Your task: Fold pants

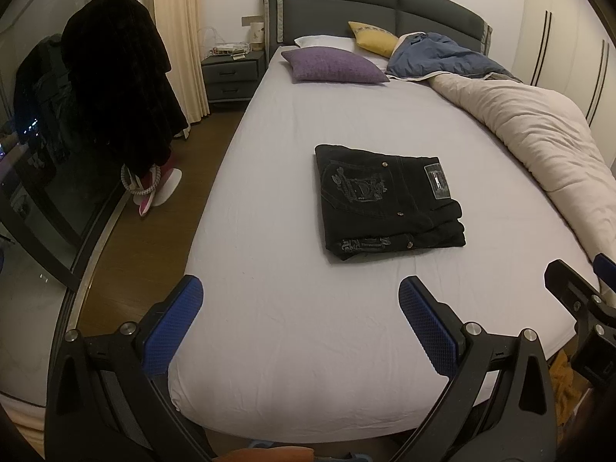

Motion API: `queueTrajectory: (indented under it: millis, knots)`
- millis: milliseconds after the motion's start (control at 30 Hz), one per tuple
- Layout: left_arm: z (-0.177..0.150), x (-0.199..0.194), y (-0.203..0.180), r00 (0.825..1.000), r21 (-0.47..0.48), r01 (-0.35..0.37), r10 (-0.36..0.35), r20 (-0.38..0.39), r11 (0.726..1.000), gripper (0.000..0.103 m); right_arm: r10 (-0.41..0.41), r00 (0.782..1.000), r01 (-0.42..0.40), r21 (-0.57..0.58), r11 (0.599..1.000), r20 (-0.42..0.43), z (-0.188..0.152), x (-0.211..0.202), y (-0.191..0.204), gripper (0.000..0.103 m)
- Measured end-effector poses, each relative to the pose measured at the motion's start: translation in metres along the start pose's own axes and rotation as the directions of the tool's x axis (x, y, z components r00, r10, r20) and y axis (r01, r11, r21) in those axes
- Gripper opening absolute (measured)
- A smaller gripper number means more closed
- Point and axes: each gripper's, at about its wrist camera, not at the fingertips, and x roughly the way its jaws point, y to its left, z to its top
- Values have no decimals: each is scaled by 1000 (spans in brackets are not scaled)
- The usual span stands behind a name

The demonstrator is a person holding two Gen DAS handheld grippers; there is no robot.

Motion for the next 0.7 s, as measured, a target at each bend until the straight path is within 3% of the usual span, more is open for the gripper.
queueTrajectory:
  millis: [700]
  knots:
    - [-1, 7, 1, 1000, 10, -3, 3, -13, 1000, 103, 4, 1000, -4, 7, 1000, -14, -4, 3, 0, 103]
